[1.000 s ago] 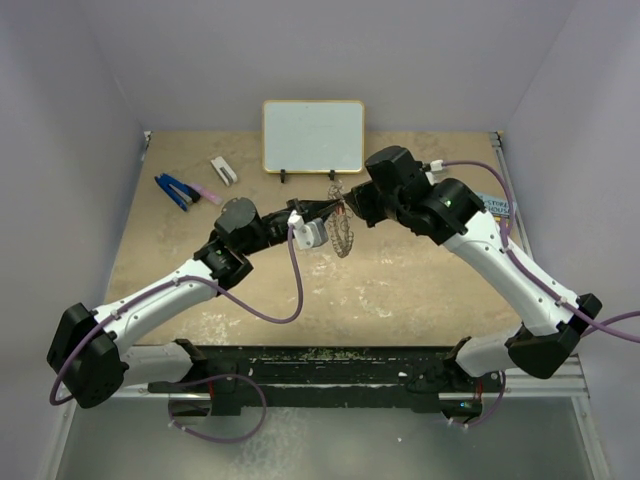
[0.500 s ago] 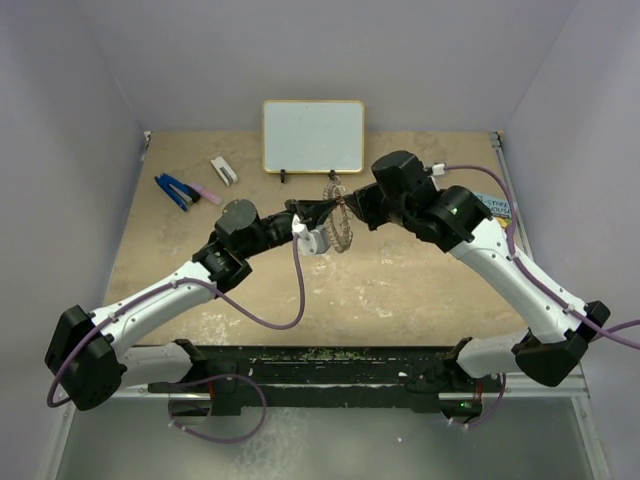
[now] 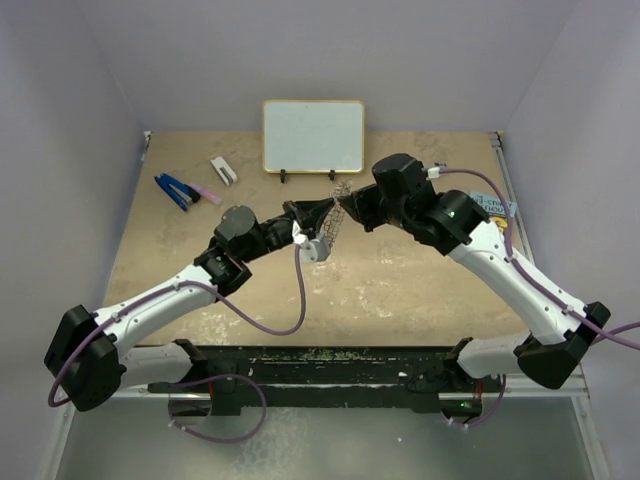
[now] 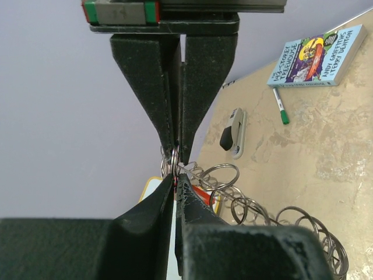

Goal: Put the keys on the keyring

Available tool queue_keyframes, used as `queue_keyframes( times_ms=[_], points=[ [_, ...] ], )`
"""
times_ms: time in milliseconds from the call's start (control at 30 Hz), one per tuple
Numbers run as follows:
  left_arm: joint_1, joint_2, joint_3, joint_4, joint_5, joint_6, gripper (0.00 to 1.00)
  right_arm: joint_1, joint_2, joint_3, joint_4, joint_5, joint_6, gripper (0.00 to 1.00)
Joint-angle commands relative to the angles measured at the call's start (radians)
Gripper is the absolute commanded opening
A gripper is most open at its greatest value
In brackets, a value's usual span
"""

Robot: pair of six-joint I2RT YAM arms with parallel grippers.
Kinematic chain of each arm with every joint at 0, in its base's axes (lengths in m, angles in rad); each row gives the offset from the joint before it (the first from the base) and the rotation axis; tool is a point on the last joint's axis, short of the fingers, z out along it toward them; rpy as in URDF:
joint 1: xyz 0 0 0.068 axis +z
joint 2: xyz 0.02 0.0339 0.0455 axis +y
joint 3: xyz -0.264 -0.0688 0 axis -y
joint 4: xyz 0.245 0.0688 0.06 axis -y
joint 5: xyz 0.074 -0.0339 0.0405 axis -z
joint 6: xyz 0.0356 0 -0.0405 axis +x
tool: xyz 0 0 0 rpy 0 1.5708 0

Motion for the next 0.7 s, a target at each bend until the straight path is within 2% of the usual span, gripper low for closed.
queue_keyframes(
  times_ms=[0, 267, 667],
  points=[
    [0.001, -0.049, -0.017, 0.069, -0.003, 0.013, 0.08, 0.000, -0.059, -0.014, 0.071, -0.026, 0.037, 0.00],
    [0.002, -0.119, 0.001, -0.042, -0.036, -0.012, 0.20, 0.000, -0.082, -0.049, 0.093, -0.017, 0.041, 0.00],
    [0.001, -0.128, 0.049, -0.158, 0.105, -0.025, 0.22, 0.001, -0.071, -0.050, 0.101, -0.006, 0.032, 0.00]
  ],
)
